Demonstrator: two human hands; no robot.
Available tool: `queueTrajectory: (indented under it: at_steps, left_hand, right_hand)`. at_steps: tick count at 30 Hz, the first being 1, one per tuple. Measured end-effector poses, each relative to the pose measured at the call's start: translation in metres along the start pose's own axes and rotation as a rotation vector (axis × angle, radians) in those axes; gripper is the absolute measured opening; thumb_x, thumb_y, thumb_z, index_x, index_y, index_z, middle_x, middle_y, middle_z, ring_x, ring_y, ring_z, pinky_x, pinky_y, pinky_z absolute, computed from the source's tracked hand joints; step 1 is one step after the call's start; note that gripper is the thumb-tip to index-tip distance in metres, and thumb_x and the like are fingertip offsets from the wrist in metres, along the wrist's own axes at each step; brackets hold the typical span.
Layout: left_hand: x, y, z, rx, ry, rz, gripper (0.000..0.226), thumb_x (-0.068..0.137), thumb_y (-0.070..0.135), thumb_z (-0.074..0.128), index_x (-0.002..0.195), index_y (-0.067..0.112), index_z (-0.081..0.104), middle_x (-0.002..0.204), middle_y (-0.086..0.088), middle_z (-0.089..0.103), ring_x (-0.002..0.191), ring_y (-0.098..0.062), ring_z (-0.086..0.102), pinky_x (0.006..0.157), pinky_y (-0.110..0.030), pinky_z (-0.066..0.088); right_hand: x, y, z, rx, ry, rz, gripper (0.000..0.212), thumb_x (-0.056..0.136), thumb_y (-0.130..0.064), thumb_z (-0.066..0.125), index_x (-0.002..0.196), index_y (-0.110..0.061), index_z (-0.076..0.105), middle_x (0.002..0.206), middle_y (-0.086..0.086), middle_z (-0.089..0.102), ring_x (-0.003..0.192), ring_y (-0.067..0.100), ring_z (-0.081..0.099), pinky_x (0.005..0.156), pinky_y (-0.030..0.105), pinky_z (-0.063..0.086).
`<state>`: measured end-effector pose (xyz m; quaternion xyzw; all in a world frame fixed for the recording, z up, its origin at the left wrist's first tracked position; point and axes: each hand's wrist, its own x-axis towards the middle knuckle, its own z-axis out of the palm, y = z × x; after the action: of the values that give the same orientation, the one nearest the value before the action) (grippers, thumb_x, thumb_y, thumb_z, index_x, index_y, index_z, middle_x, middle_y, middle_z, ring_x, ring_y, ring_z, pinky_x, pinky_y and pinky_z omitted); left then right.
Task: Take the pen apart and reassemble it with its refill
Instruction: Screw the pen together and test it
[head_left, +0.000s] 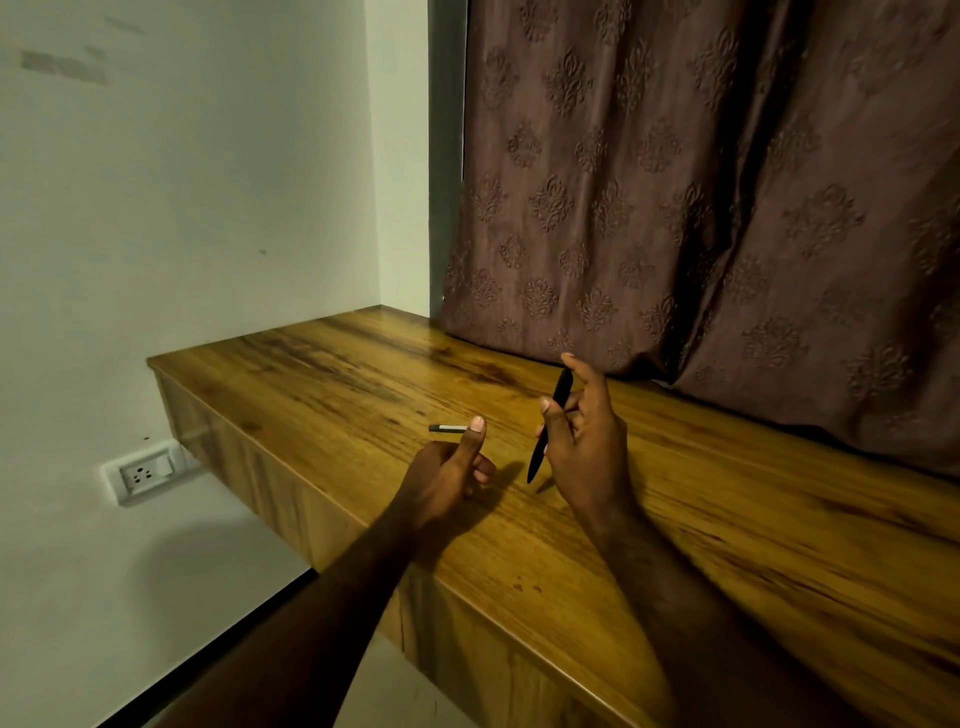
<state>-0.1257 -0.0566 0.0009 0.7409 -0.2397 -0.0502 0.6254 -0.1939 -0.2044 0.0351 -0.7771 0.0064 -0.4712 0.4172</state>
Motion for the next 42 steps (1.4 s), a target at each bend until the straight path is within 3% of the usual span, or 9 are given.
queueTrajectory:
  at_steps: [5,10,17,21,27,31,36,39,42]
  left_hand:
    - [0.0,0.0,0.0,0.018,0.02,0.004,0.076,0.083,0.069,0.037,0.075,0.001,0.07,0.067,-0.007,0.069,0.052,-0.005,0.058,0.054,-0.017,0.044]
    - [0.002,-0.004,0.0,-0.026,0.014,-0.017,0.077,0.081,0.072,0.041,0.073,0.002,0.07,0.065,-0.008,0.068,0.055,-0.011,0.06,0.061,-0.029,0.047]
    - [0.001,-0.003,0.0,-0.07,0.007,-0.022,0.077,0.084,0.07,0.04,0.074,-0.001,0.07,0.064,-0.008,0.067,0.056,-0.013,0.059,0.062,-0.03,0.046]
    - [0.003,-0.006,0.001,-0.158,-0.022,-0.058,0.08,0.079,0.075,0.047,0.071,-0.001,0.069,0.063,-0.01,0.063,0.058,-0.019,0.057,0.062,-0.033,0.046]
    - [0.002,-0.006,0.002,-0.24,-0.049,-0.096,0.065,0.073,0.077,0.055,0.058,0.015,0.065,0.066,-0.012,0.058,0.065,-0.025,0.052,0.068,-0.039,0.041]
    - [0.001,-0.003,0.0,-0.152,-0.029,-0.075,0.072,0.078,0.076,0.048,0.067,0.008,0.069,0.063,-0.009,0.062,0.059,-0.02,0.056,0.064,-0.035,0.045]
    - [0.0,0.0,0.0,-0.151,-0.024,-0.087,0.075,0.079,0.074,0.047,0.068,0.003,0.067,0.061,-0.009,0.06,0.057,-0.02,0.055,0.063,-0.034,0.045]
    - [0.0,0.002,-0.001,-0.136,0.001,-0.081,0.08,0.078,0.075,0.046,0.071,-0.002,0.067,0.06,-0.01,0.061,0.056,-0.02,0.056,0.062,-0.034,0.046]
    - [0.0,0.006,0.0,-0.107,0.02,-0.07,0.081,0.081,0.068,0.043,0.074,-0.01,0.065,0.059,-0.01,0.06,0.051,-0.015,0.055,0.059,-0.031,0.046]
  right_hand:
    - [-0.002,-0.005,0.0,-0.041,-0.019,-0.042,0.045,0.095,-0.022,0.056,0.135,-0.038,0.042,0.074,0.004,0.06,0.065,0.02,0.06,0.057,0.047,0.052]
    - [-0.004,-0.006,-0.001,-0.032,-0.03,-0.032,0.048,0.095,-0.023,0.055,0.138,-0.039,0.04,0.073,0.005,0.06,0.063,0.021,0.06,0.056,0.045,0.052]
    - [-0.002,-0.006,-0.002,0.046,-0.003,0.035,0.048,0.096,-0.018,0.054,0.137,-0.037,0.038,0.076,-0.003,0.062,0.072,0.013,0.067,0.06,0.046,0.058]
    - [0.0,-0.007,-0.004,0.119,0.06,0.077,0.048,0.095,-0.015,0.056,0.131,-0.041,0.04,0.079,0.001,0.065,0.07,0.014,0.068,0.061,0.046,0.058]
    - [0.002,-0.008,-0.005,0.226,0.111,0.177,0.046,0.094,-0.009,0.056,0.131,-0.032,0.042,0.078,0.004,0.066,0.066,0.015,0.068,0.055,0.03,0.053]
    - [0.002,-0.01,-0.005,0.248,0.081,0.2,0.047,0.095,-0.009,0.054,0.132,-0.036,0.041,0.082,0.007,0.069,0.066,0.015,0.069,0.061,0.031,0.055]
    - [0.006,-0.02,-0.006,0.34,0.015,0.292,0.056,0.099,-0.008,0.045,0.147,-0.032,0.028,0.089,0.003,0.071,0.067,0.012,0.067,0.065,0.019,0.054]
    - [0.02,-0.025,-0.007,0.601,-0.02,0.437,0.034,0.1,-0.004,0.038,0.131,-0.014,0.048,0.084,0.008,0.065,0.063,0.017,0.062,0.069,0.033,0.055]
    - [0.035,-0.027,-0.006,0.847,-0.028,0.593,0.025,0.1,-0.01,0.035,0.102,-0.009,0.06,0.072,0.007,0.051,0.053,0.012,0.044,0.056,0.029,0.039]
